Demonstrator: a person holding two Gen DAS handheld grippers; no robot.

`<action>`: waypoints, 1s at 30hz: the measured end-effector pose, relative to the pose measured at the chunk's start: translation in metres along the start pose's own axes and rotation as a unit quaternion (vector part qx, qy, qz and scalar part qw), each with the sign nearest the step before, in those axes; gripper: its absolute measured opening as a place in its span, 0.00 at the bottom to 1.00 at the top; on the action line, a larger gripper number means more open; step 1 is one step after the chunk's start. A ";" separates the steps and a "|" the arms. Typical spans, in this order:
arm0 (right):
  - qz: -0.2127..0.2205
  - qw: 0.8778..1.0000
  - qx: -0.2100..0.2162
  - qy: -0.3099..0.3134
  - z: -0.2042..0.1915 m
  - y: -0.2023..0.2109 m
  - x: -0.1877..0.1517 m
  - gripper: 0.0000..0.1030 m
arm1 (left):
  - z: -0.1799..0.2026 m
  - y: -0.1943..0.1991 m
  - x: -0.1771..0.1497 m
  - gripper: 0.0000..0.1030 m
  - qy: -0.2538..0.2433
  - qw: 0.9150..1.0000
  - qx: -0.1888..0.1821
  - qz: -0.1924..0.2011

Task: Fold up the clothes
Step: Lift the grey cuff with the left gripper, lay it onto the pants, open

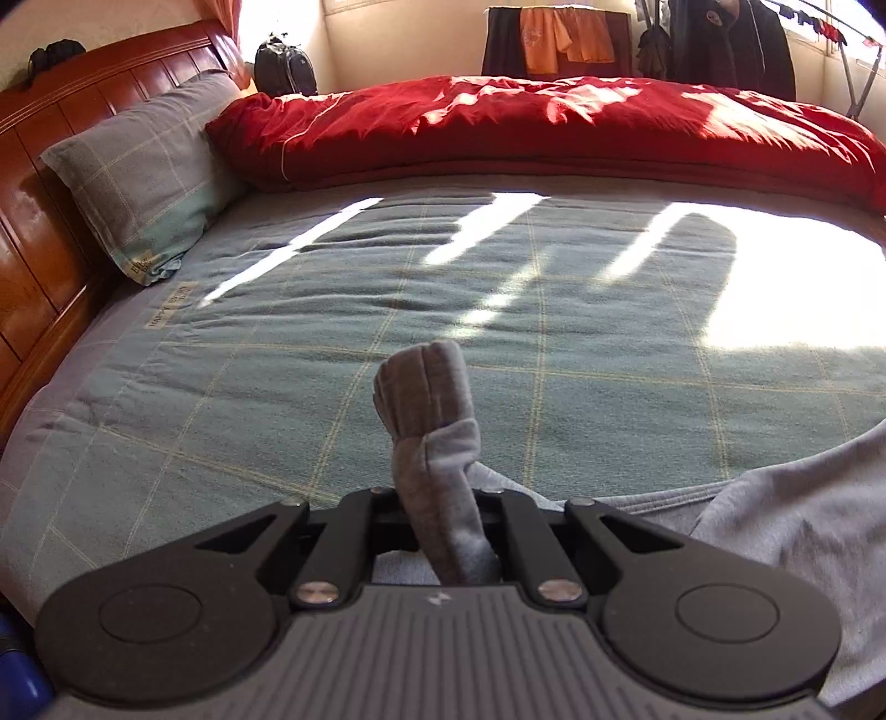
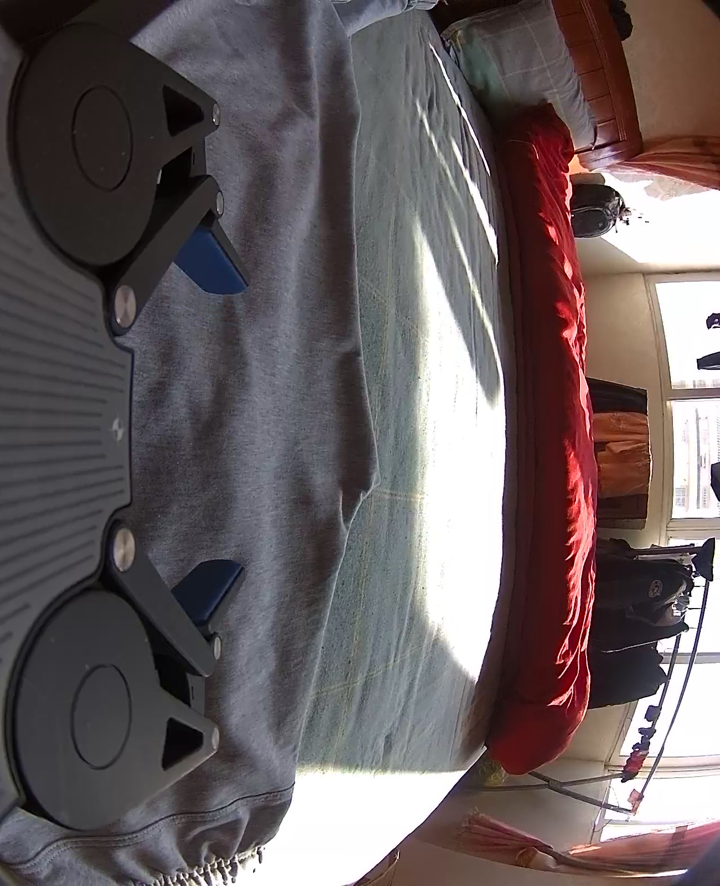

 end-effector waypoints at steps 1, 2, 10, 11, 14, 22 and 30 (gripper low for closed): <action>0.001 1.000 0.000 0.004 -0.003 0.001 0.001 1.00 | -0.006 0.002 -0.003 0.05 0.004 1.000 0.001 0.003; 0.001 1.000 0.000 0.008 -0.007 0.002 0.002 1.00 | -0.012 0.004 -0.006 0.05 0.010 1.000 -0.001 0.009; 0.002 0.999 -0.001 0.036 -0.030 0.004 0.010 1.00 | -0.033 0.017 -0.010 0.05 0.026 0.998 -0.032 0.053; 0.003 0.999 -0.001 0.038 -0.033 0.004 0.011 1.00 | -0.033 0.020 -0.009 0.05 0.026 0.997 -0.040 0.067; 0.000 0.999 -0.001 0.052 -0.042 0.003 0.011 1.00 | -0.034 0.020 -0.015 0.05 0.013 0.992 -0.060 0.108; -0.010 0.997 -0.013 0.075 -0.052 0.000 0.014 1.00 | -0.060 -0.040 -0.071 0.06 0.068 0.995 -0.070 0.030; -0.021 0.995 -0.011 0.098 -0.070 -0.009 0.017 1.00 | -0.085 -0.057 -0.099 0.16 0.117 0.988 -0.101 0.009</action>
Point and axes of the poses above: each gripper's, at about its wrist camera, not at the fingertips, and y roughly against the way its jaws point, z to its right, x to its top, the point moved 5 cm from there along -y, roughly the way its jaws point, and after that the axes turned 3 degrees about y, right-handed, at the moved point
